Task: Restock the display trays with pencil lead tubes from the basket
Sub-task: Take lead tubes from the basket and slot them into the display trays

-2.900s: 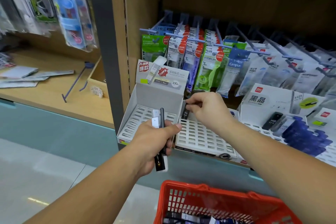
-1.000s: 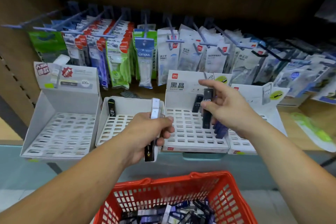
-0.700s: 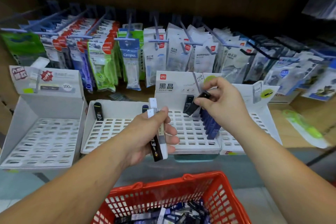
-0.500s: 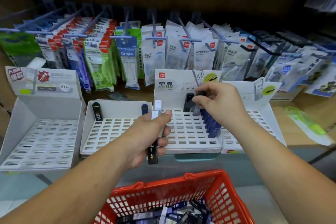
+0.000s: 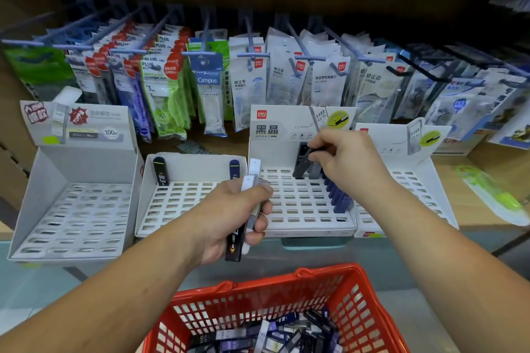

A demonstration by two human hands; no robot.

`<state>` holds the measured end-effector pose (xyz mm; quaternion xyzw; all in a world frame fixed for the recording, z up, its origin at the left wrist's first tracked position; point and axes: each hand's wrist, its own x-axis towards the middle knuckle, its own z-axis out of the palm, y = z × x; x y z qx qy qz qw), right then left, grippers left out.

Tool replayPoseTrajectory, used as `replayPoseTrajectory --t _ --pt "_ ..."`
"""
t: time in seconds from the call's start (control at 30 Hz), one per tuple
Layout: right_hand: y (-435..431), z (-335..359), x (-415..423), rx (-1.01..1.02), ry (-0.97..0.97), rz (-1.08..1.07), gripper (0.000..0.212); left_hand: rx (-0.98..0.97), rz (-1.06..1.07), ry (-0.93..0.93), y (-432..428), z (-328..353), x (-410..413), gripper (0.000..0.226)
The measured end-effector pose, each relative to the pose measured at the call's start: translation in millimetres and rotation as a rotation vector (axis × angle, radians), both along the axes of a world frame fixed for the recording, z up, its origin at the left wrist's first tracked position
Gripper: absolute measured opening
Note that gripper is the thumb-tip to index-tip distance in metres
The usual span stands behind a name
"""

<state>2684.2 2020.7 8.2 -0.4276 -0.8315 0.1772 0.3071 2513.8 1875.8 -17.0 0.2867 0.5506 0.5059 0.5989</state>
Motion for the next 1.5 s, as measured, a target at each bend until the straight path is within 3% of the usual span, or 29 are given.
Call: replayPoseTrajectory --t 0.43,0.63,0.7,0.83,0.9,1.0,1.1,1.27,1.37,1.5 --pt "5 -4 -3 -0.054 0.017 0.027 0.018 0.024 -0.027 0.049 2 -1 -2 0.022" --pt "4 -12 -8 0.278 -0.092 -0.019 0.013 0.046 -0.069 0.066 4 -3 2 0.019" --pt "4 -15 -7 0.292 -0.135 -0.024 0.015 0.059 -0.076 0.08 4 -4 4 0.018" --pt "-1 -12 -4 0.255 -0.243 -0.031 0.02 0.074 -0.08 0.123 6 -7 5 0.015" --pt "-5 -3 -6 0.178 -0.124 -0.045 0.021 0.087 -0.081 0.154 6 -8 6 0.021" --pt "-12 16 -11 -0.303 0.142 0.141 0.017 0.12 -0.096 0.173 8 -6 10 0.024" --pt "-24 20 -15 -0.526 0.212 0.307 0.005 0.15 -0.109 0.171 11 -1 15 0.022" --pt "-12 34 -4 -0.474 0.472 0.107 0.008 0.101 -0.119 0.259 9 -6 18 0.017" --pt "-2 33 9 -0.3 0.325 0.074 0.015 0.031 -0.112 0.321 8 -10 14 0.023" --pt "3 11 11 -0.233 0.137 0.04 0.021 0.004 -0.092 0.247 9 -11 11 0.027"
